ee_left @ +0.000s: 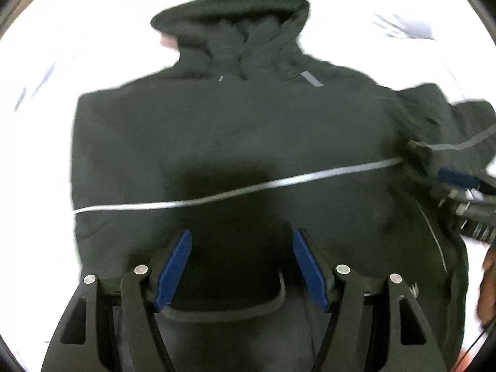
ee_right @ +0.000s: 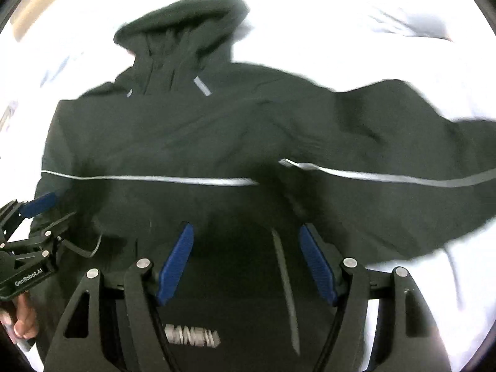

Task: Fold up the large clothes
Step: 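Fold the held sleeve across the jacket body with the left gripper, release, then move the right gripper to the other sleeve cuff of the jacket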

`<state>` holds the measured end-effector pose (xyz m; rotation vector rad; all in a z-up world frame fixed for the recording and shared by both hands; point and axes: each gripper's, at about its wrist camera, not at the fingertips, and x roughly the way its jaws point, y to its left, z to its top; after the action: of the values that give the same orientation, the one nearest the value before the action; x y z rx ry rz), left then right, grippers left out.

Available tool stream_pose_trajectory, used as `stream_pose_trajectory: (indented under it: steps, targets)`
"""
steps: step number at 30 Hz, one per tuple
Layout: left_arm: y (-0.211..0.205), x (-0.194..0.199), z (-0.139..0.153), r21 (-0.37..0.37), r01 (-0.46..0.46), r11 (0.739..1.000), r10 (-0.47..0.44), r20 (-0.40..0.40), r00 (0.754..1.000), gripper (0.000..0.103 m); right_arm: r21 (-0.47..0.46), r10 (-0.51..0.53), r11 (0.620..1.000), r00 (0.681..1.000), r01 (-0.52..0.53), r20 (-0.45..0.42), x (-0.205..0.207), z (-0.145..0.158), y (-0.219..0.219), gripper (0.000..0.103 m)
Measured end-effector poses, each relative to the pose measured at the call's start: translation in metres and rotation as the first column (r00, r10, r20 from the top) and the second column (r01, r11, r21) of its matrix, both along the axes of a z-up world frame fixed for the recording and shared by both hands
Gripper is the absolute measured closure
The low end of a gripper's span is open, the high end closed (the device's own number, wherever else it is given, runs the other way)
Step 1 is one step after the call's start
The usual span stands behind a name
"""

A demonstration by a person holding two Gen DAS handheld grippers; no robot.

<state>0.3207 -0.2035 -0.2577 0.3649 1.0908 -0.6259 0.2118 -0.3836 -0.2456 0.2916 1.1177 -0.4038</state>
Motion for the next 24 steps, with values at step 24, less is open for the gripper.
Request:
stream_pose_trajectory:
  steps: [24]
  targets:
    - [0.064,-0.096,0.087,-0.138,0.040,0.990,-0.042,-0.011,0.999,0.033,-0.036,-0.246,0.967,0.960,0.253,0.132,-0.240,0.157,0.038,0.027]
